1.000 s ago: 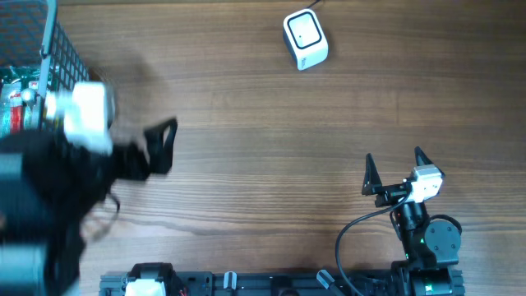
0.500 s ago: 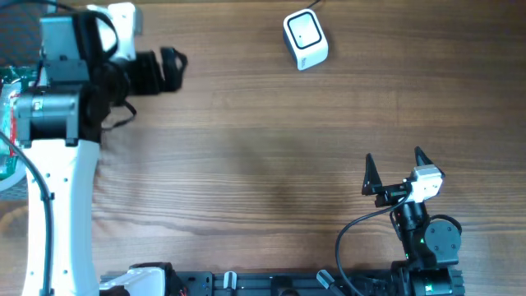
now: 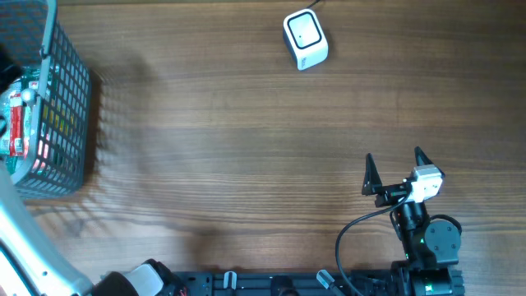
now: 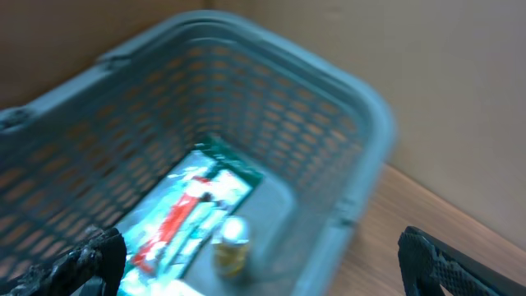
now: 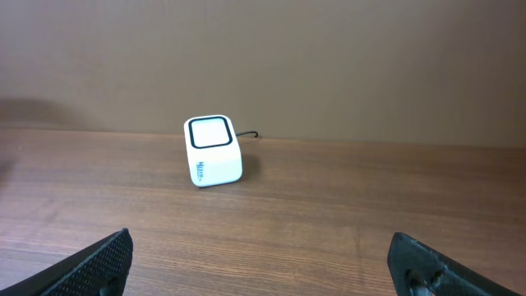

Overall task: Scan the item barcode
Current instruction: 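Reach the left gripper into the basket and grasp the Kleenex pack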

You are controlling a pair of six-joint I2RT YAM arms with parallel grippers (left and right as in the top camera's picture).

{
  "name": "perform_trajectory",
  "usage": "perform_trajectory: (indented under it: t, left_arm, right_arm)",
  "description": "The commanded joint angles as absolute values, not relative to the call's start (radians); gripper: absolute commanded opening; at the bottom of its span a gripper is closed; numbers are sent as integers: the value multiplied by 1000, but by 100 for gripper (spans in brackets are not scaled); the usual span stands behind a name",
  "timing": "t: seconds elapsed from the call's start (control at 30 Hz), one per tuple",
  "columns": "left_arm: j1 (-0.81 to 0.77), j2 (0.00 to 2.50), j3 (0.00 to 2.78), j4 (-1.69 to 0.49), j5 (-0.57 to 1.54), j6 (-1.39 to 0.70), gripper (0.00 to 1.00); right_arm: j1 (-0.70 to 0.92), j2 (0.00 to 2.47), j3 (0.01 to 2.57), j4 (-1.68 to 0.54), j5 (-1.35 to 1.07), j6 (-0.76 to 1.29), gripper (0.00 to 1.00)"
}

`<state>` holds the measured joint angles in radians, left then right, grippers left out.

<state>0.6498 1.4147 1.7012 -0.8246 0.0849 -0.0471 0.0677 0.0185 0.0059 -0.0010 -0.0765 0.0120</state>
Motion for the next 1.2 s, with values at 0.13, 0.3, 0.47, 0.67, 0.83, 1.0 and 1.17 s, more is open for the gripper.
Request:
perform_trajectory:
  t: [0.13,0.3,0.47,0.67,0.83,1.0,1.17]
  left_arm:
    - [759,1578,1719,-950,76,29,98]
    - [781,1666,1719,-1024,77,77,99]
    - [784,1733,1719,-1083,115,135,100]
    - [784,1784,1719,-1160,114,182,100]
    - [784,1819,1719,-1204,114,184,100]
    - [784,1850,1718,-1226,114,184,100]
    - [784,1852,1699,-1216,114,184,100]
  right_arm:
    - [67,18,5,2,-60,1,100]
    - [67,18,5,2,-60,1,100]
    - [67,18,5,2,-60,1,100]
    - [67,18,5,2,-60,1,100]
    - [67,18,5,2,-60,1,100]
    - [67,18,5,2,-60,0,100]
    - [67,18,5,2,-60,1,100]
